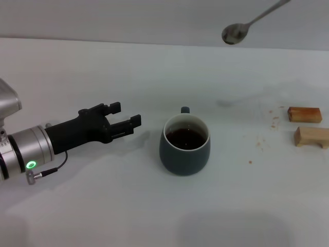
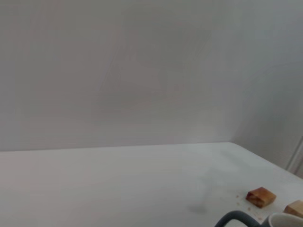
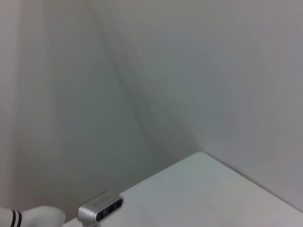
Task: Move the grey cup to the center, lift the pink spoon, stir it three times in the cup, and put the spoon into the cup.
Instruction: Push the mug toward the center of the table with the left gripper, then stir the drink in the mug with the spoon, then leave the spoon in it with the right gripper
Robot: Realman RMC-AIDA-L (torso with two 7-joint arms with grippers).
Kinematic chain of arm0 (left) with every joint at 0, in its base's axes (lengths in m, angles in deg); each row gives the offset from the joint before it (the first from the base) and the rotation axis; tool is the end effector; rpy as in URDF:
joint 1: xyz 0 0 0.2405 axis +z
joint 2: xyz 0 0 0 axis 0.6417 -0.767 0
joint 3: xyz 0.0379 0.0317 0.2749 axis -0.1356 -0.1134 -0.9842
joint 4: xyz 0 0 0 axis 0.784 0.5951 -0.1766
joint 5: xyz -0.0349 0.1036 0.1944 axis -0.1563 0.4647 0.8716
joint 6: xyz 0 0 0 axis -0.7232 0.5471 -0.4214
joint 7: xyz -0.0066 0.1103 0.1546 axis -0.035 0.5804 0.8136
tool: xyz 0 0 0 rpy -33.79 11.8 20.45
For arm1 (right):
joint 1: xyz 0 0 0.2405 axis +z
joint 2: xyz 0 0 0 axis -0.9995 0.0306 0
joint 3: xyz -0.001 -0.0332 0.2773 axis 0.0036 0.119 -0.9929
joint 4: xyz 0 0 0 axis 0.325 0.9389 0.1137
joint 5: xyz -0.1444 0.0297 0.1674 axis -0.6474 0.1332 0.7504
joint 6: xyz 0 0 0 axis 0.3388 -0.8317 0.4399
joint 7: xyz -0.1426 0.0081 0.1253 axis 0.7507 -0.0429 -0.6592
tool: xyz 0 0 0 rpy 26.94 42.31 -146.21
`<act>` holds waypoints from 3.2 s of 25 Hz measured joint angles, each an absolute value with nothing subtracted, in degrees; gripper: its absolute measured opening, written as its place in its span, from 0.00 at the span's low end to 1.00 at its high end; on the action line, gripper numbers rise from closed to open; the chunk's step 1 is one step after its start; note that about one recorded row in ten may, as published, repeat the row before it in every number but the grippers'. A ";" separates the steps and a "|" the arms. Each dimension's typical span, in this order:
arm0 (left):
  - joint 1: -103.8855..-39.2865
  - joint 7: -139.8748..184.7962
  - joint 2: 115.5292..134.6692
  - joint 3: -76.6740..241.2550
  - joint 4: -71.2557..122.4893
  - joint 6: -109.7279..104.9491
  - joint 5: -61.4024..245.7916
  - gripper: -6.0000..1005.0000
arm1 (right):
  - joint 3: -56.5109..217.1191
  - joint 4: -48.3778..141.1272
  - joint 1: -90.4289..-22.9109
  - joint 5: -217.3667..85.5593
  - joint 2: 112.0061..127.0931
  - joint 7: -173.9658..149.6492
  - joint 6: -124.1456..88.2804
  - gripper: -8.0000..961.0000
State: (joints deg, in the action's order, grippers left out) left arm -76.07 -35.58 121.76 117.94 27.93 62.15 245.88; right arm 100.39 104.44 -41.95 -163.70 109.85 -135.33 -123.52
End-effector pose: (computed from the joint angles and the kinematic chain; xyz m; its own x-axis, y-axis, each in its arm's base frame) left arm -0.3032 0.3827 -0.0862 0.6443 0.4099 0.6457 0.6632 -0.7199 -0.2048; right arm 0.1398 0.4172 0.1599 0.7476 -0.4202 -0.5143 -0.5074 -0.8610 -0.0342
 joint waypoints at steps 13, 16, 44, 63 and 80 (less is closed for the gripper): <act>-76.44 -36.10 122.33 111.72 26.42 62.25 245.88 0.82 | 100.91 102.84 -40.73 -163.54 110.15 -135.38 -122.41 0.11; -76.72 -35.85 122.95 110.95 26.42 62.35 245.88 0.82 | 101.05 102.49 -40.79 -163.50 110.26 -135.11 -122.32 0.11; -81.42 -36.24 126.51 106.30 25.19 65.01 245.90 0.82 | 101.05 101.51 -42.10 -163.25 111.10 -134.11 -121.77 0.11; -81.84 -36.28 127.69 104.90 25.54 66.37 245.87 0.82 | 103.40 100.28 -41.97 -163.66 111.54 -133.88 -120.97 0.11; -79.29 -36.63 123.29 116.67 22.31 75.00 245.43 0.82 | 111.53 93.33 -39.41 -169.02 111.13 -133.93 -118.55 0.11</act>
